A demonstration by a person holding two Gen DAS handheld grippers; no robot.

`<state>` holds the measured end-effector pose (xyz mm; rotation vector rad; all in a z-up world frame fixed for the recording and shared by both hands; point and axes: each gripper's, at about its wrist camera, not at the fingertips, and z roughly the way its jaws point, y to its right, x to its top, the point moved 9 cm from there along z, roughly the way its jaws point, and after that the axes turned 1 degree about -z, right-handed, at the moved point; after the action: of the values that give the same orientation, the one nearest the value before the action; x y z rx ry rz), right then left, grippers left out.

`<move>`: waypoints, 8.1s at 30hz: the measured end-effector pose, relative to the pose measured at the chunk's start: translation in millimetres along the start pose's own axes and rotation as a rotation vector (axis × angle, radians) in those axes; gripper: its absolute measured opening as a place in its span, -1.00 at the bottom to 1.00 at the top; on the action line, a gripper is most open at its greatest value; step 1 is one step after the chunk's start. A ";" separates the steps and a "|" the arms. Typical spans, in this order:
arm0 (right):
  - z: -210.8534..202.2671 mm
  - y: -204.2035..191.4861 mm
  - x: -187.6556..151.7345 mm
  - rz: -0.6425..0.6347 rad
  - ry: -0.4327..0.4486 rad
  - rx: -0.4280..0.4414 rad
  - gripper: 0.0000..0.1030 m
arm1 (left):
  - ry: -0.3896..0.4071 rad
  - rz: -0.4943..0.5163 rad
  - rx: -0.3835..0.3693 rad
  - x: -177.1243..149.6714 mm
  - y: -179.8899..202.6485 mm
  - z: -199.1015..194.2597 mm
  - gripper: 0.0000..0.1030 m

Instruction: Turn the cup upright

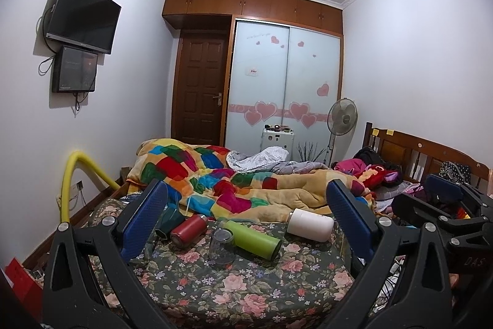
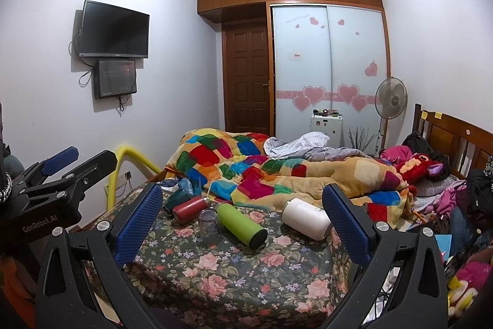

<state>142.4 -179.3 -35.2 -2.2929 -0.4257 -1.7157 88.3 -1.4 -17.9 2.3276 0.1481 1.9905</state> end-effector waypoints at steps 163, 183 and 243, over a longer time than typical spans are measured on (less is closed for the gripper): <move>220.2 -74.8 -242.2 -0.326 -0.880 0.488 0.22 | -0.819 -0.373 0.112 -254.9 -99.4 190.4 0.89; 158.2 31.4 -172.7 -0.060 -0.598 0.228 0.33 | -1.055 -0.552 0.157 -307.1 -61.7 240.2 0.61; 151.1 48.1 -151.1 0.038 -0.542 0.164 0.33 | -0.661 0.061 0.104 -190.6 8.8 241.3 0.22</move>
<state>254.5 -181.6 -223.3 -2.5933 -0.5904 -0.9760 297.6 -32.1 -241.2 2.9342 0.1375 1.1514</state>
